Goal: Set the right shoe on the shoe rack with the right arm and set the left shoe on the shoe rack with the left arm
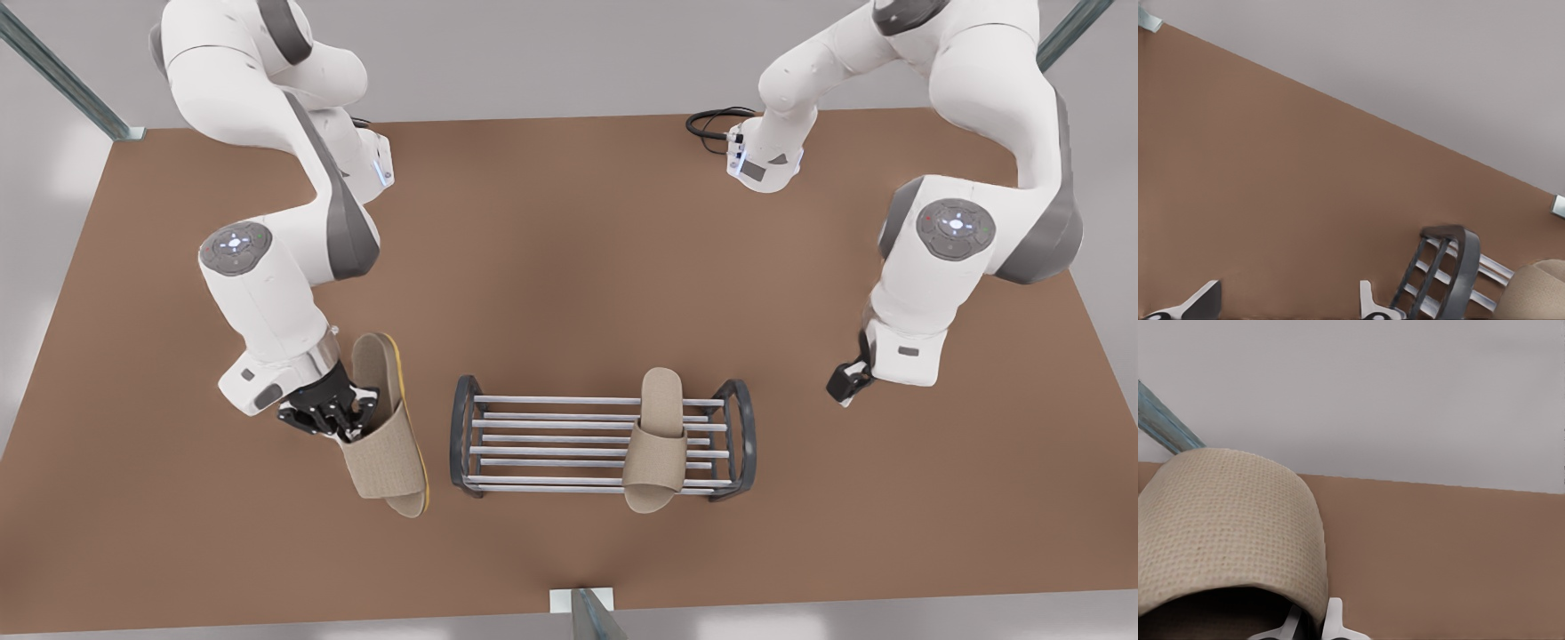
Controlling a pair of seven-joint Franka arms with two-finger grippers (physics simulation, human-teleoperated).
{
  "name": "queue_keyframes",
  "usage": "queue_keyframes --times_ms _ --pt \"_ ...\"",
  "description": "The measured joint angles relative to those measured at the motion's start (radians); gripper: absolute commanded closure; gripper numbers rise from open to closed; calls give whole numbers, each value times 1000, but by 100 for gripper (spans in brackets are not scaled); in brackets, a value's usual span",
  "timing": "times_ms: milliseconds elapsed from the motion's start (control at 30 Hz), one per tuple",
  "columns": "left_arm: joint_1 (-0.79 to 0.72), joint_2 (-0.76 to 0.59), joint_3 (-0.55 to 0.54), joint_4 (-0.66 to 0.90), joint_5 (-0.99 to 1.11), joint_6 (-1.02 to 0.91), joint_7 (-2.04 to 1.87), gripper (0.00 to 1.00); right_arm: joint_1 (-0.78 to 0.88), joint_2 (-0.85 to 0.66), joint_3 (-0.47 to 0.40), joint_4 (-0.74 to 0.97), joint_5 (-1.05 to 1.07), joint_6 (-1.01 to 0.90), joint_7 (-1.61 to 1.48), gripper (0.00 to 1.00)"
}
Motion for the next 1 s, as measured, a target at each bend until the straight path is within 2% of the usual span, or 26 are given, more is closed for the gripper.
queue_keyframes --times_ms 33,67,100,133,167,267,367,533,1000 --pt "-233 -23 344 98 -128 -73 45 0 35 31 -14 46 -16 -31 28 79" --pt "-354 -87 540 100 -258 -123 88 0 85 62 -46 92 -29 -61 55 79" --pt "-417 -235 642 -57 -357 -116 129 0 144 97 -92 142 -39 -88 82 79" --pt "-452 -357 694 -202 -431 -93 168 0 200 127 -137 184 -46 -112 110 79" --pt "-463 -414 721 -267 -487 -79 205 0 240 146 -163 207 -52 -132 137 79" --pt "-428 -448 746 -325 -587 -53 301 0 337 193 -233 265 -61 -175 219 79" --pt "-394 -383 750 -327 -629 -33 382 0 390 231 -259 306 -66 -196 300 79" --pt "-405 -361 748 -306 -648 -49 491 0 474 301 -302 375 -69 -196 429 79" --pt "-406 -335 747 -298 -642 -71 674 0 590 406 -353 378 -71 -93 699 79"
